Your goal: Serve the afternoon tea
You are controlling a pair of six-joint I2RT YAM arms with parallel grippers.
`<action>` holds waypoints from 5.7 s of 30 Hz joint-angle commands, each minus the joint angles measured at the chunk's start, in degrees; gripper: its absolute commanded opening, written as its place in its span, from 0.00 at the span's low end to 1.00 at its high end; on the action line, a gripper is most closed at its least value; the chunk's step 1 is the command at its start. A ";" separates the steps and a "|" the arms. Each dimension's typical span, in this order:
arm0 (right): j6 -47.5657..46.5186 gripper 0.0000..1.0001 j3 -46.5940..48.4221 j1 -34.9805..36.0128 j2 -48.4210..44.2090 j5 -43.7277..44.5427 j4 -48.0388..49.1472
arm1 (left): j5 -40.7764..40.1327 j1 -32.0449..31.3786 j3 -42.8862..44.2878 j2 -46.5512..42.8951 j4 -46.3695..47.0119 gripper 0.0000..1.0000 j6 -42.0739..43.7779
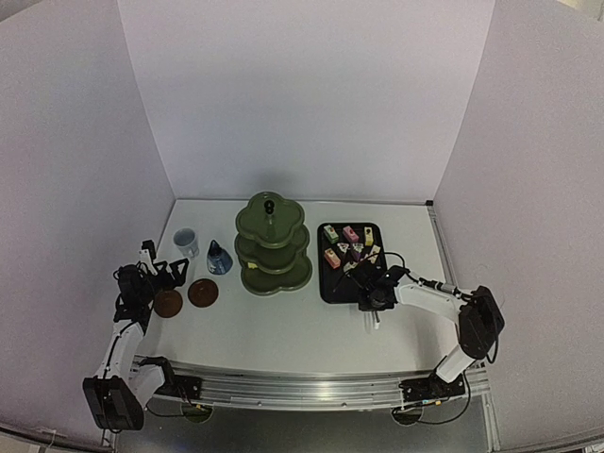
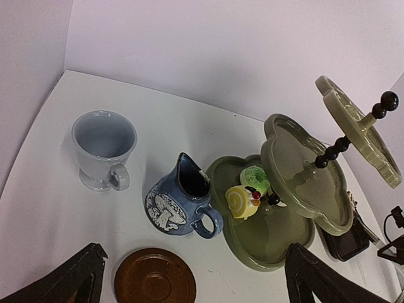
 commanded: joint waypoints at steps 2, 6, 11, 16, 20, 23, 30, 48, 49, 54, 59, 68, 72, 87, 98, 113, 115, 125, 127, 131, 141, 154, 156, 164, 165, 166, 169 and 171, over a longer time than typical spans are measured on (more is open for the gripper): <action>-1.10 0.04 1.07 -0.36 -3.58 1.92 -1.50 | 0.92 -0.12 1.91 -0.49 1.26 1.00 0.80; -2.31 0.00 2.88 -0.36 -8.44 3.75 -6.91 | 0.82 -0.14 2.00 -0.69 0.99 1.00 0.73; -8.34 0.00 8.91 -0.35 -13.84 4.75 -11.78 | 0.68 -0.11 1.77 -0.78 0.49 1.00 -0.25; -14.87 0.00 12.26 0.16 -15.31 -0.72 -11.20 | 1.43 -0.11 0.60 -1.09 -0.68 1.00 -1.85; -15.94 0.00 10.89 2.23 -14.66 -5.45 -8.94 | 1.41 -0.10 0.11 -1.27 -1.68 1.00 -3.06; -15.94 0.00 10.76 6.16 -13.67 -6.57 -7.19 | 1.60 -0.10 -0.30 -1.82 -1.95 1.00 -3.36; -15.58 0.00 12.56 12.62 -5.98 -11.29 -5.32 | 1.79 -0.10 -0.62 -2.01 -1.80 1.00 -3.28; -18.25 0.00 23.34 16.28 11.70 -18.37 3.77 | 1.83 -0.10 -0.18 -2.61 -3.22 1.00 -0.88; -18.54 0.00 24.25 16.26 12.57 -18.35 3.91 | 1.91 -0.10 -0.21 -2.52 -3.20 1.00 -0.80; -20.02 0.00 29.77 16.25 17.40 -17.73 4.10 | 1.91 -0.10 -0.28 -1.67 -2.64 1.00 -0.51; -20.68 0.00 32.79 16.30 20.43 -17.18 4.20 | 1.94 -0.10 -0.73 -1.71 -2.24 1.00 -0.68; -20.79 0.02 37.02 16.17 25.59 -15.11 4.00 | 1.56 -0.11 -1.21 -1.90 -2.15 1.00 -0.56; -20.36 0.06 38.34 16.21 26.43 -12.80 4.03 | 1.48 -0.13 -1.10 -1.80 -2.05 1.00 -0.55; -19.19 0.27 38.66 16.13 27.15 -12.40 3.36 | 0.32 -0.13 -0.07 -1.92 -2.25 1.00 2.00; -19.24 0.33 36.83 16.14 24.15 -11.92 2.35 | 0.28 -0.10 -0.16 -1.65 -1.92 1.00 1.98; -18.94 0.38 36.62 16.06 24.66 -12.19 2.02 | 0.48 -0.10 0.52 -1.39 -2.17 1.00 2.00; -18.77 0.38 36.34 16.04 24.26 -12.49 1.95 | 0.48 -0.07 0.58 -1.47 -2.35 1.00 2.08; -18.80 0.39 34.80 16.12 21.58 -13.72 0.53 | 0.48 -0.12 0.62 -1.60 -2.78 1.00 2.40; -19.03 0.39 34.48 16.12 20.97 -13.84 0.40 | 0.55 -0.15 0.60 -1.60 -2.80 1.00 2.35; -19.25 0.39 33.64 16.18 20.13 -14.58 0.04 | 0.47 -0.12 0.61 -1.70 -2.87 1.00 2.44; -18.58 0.38 30.65 16.22 16.28 -15.66 -1.19 | 0.40 -0.10 0.89 -1.68 -3.22 1.00 2.78; -12.17 0.37 19.18 16.01 3.72 -10.61 -2.56 | 0.99 -0.10 1.23 -1.15 -2.70 1.00 2.40; -10.12 0.37 16.92 15.62 1.53 -9.95 -2.64 | 1.06 -0.10 1.44 -1.07 -2.81 1.00 2.43; -1.74 0.36 9.95 10.56 -9.30 -6.63 -4.72 | 1.10 -0.10 1.48 -0.91 -3.13 1.00 2.39; -0.90 0.36 9.17 9.51 -10.60 -6.22 -5.40 | 1.10 -0.11 1.41 -0.87 -3.07 1.00 2.31; 0.10 0.36 8.66 8.16 -11.63 -5.94 -5.92 | 1.10 -0.11 1.42 -0.87 -2.97 1.00 2.22; 1.57 0.36 6.76 5.56 -13.30 -4.65 -6.77 | 1.19 -0.14 1.31 -0.84 -2.70 1.00 2.09; 1.21 0.37 5.90 4.83 -13.45 -4.34 -6.96 | 1.15 -0.12 1.28 -0.92 -2.70 1.00 2.09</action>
